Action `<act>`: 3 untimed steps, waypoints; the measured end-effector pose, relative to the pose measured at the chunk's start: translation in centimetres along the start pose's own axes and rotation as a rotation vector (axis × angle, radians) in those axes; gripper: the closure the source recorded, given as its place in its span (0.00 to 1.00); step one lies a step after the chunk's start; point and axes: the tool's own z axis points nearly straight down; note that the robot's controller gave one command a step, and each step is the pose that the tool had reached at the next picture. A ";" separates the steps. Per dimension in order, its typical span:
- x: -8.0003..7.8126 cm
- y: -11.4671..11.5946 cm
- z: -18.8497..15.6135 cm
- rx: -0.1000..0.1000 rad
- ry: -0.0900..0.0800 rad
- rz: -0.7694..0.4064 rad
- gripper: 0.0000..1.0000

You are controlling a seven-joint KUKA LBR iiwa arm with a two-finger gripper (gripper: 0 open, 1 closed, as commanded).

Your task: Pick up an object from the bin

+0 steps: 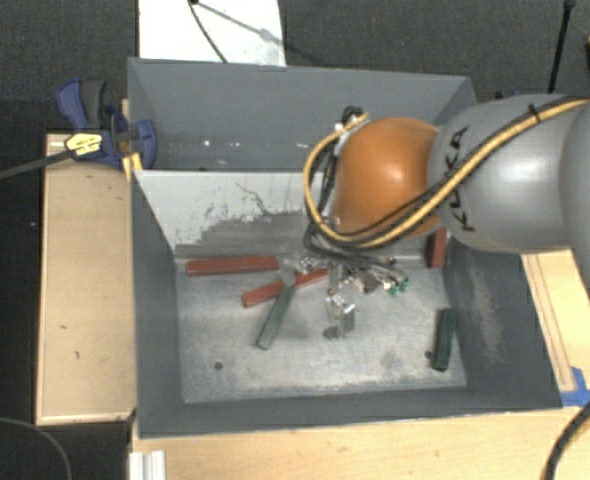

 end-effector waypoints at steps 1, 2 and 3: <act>-4.5 1.5 4.9 0.001 -0.006 -0.279 0.00; -4.5 1.4 4.7 0.002 -0.007 -0.273 1.00; -5.7 6.5 2.3 0.000 -0.010 -0.238 1.00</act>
Offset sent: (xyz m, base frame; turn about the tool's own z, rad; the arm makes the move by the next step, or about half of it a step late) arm 0.0288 0.0356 -0.0490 -0.2801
